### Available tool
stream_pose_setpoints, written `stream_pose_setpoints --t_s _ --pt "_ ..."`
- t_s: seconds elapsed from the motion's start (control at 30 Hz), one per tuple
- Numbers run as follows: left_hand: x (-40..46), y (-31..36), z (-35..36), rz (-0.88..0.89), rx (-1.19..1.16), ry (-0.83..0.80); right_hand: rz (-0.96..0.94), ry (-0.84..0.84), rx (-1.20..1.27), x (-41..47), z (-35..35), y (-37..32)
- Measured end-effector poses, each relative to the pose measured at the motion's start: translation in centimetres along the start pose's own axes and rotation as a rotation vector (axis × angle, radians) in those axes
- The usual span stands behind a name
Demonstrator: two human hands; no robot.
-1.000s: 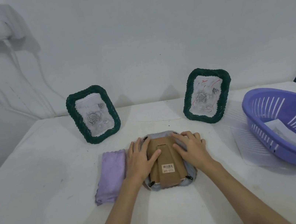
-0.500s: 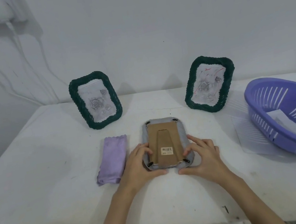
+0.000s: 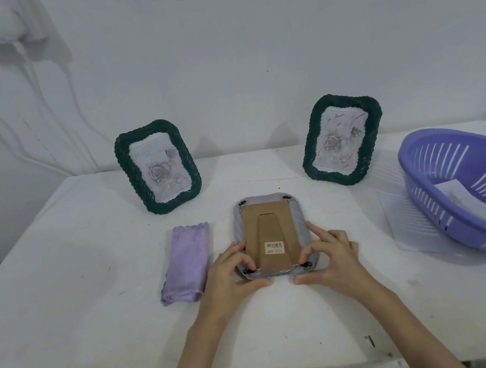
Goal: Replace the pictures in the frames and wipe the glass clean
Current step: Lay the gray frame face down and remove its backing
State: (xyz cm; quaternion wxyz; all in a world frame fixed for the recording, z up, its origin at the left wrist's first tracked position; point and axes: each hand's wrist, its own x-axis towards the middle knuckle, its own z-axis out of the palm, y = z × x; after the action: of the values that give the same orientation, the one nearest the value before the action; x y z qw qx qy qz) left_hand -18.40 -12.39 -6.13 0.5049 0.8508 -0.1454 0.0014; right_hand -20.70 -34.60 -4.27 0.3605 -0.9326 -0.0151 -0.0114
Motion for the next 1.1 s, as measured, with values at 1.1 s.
stream_pose_setpoints --t_s 1.1 --pt "2.3 2.4 1.0 -0.063 -0.06 0.079 0.007 0.148 0.364 0.8 -0.1 -2.8"
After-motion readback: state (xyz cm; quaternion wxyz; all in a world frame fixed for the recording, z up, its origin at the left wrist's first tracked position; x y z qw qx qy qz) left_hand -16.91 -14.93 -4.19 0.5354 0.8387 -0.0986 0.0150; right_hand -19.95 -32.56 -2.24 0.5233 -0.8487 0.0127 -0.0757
